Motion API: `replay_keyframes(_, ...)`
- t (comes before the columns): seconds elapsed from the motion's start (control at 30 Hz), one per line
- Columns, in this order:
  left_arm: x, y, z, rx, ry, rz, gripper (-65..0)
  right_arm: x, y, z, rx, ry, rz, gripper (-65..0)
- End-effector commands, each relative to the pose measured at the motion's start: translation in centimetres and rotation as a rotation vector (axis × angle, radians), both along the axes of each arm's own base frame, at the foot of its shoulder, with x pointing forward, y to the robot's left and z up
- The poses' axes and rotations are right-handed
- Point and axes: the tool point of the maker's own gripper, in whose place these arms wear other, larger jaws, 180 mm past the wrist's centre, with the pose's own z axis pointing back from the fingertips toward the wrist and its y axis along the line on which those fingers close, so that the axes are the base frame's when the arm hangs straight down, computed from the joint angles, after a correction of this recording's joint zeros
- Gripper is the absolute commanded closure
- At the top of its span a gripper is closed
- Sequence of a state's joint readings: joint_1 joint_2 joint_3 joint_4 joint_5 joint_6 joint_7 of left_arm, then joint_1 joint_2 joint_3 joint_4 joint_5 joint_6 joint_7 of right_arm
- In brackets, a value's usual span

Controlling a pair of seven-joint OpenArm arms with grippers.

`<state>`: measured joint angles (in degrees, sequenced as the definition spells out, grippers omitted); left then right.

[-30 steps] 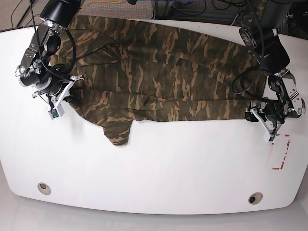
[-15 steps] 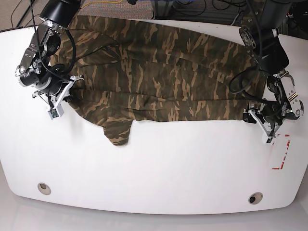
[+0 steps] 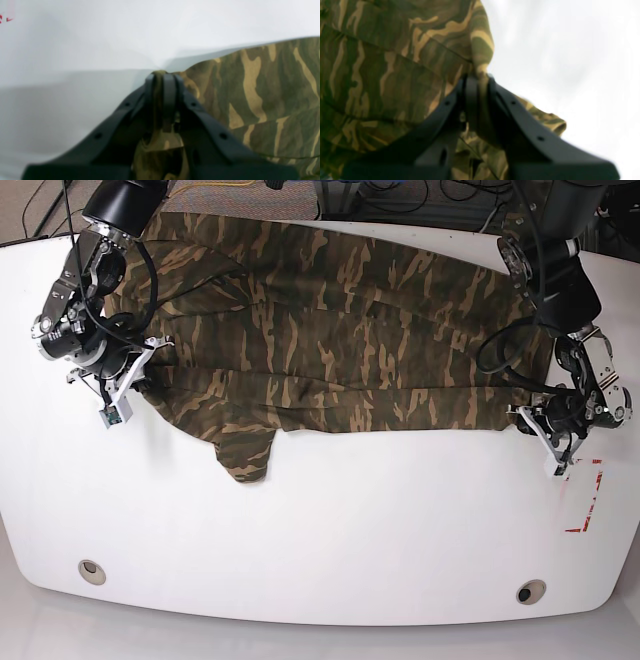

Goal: Layout the t-shirt on the table in an organized manner, then fold the t-shirt properly
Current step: 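Fold the held edge with both grippers toward the collar again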

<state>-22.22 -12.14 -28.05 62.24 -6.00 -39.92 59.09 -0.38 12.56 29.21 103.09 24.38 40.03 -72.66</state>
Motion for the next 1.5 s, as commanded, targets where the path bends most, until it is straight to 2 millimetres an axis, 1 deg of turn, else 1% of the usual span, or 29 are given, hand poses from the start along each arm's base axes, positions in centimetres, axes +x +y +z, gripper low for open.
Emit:
replay_keyframes(0.0, 1.5, 0.8, 2.0, 0.013, -0.062, 0.006, -1.3, 0.9, -0.2, 1.4, -0.002, -0.054, 0.004, -4.6)
replay_keyframes(0.07, 1.5, 0.9, 2.1, 0.011, -0.066, 0.01, -1.1, 0.9, -0.2, 1.4, -0.002, -0.054, 0.004, -4.6)
replay_keyframes(0.23, 2.0, 1.4, 4.0, 0.049, -0.12, 0.01, -1.1, 0.9, -0.2, 1.4, -0.002, -0.054, 0.004, -4.6)
replay_keyframes(0.33, 1.5, 1.6, 4.3, 0.077, -0.131, 0.002, -1.5, 0.9, -0.2, 1.4, -0.002, -0.054, 0.004, -4.6)
replay_keyframes(0.53, 1.4, 1.5, 5.2, 0.116, -0.143, -0.017, -1.7, 0.9, -0.2, 1.4, -0.002, -0.054, 0.004, -4.6)
replay_keyframes(0.67, 1.7, 1.4, 6.2, 0.145, -0.169, -0.032, -1.7, 0.9, -0.2, 1.4, -0.002, -0.054, 0.004, -4.6)
replay_keyframes(0.77, 0.8, 1.4, 5.8, 0.157, -0.159, -0.035, -1.7, 0.9, -0.2, 1.4, -0.002, -0.054, 0.004, -4.6)
replay_keyframes(0.87, 0.6, 1.4, 5.8, 0.166, -0.161, -0.038, -2.1, 0.9, -0.2, 1.4, -0.002, -0.054, 0.004, -4.6)
replay_keyframes(1.0, 0.3, 1.4, 5.6, 0.167, -0.156, -0.04, -5.3, 0.9, -0.2, 1.4, -0.002, -0.054, 0.004, -4.6)
replay_keyframes(1.13, 0.3, 1.5, 5.7, 0.169, -0.156, -0.039, -6.9, 0.9, -0.2, 1.4, -0.002, -0.054, 0.004, -4.6)
replay_keyframes(1.47, 0.2, 1.5, 5.5, 0.167, -0.152, -0.039, -6.9, 0.9, -0.2, 1.4, -0.002, -0.054, 0.004, -4.6)
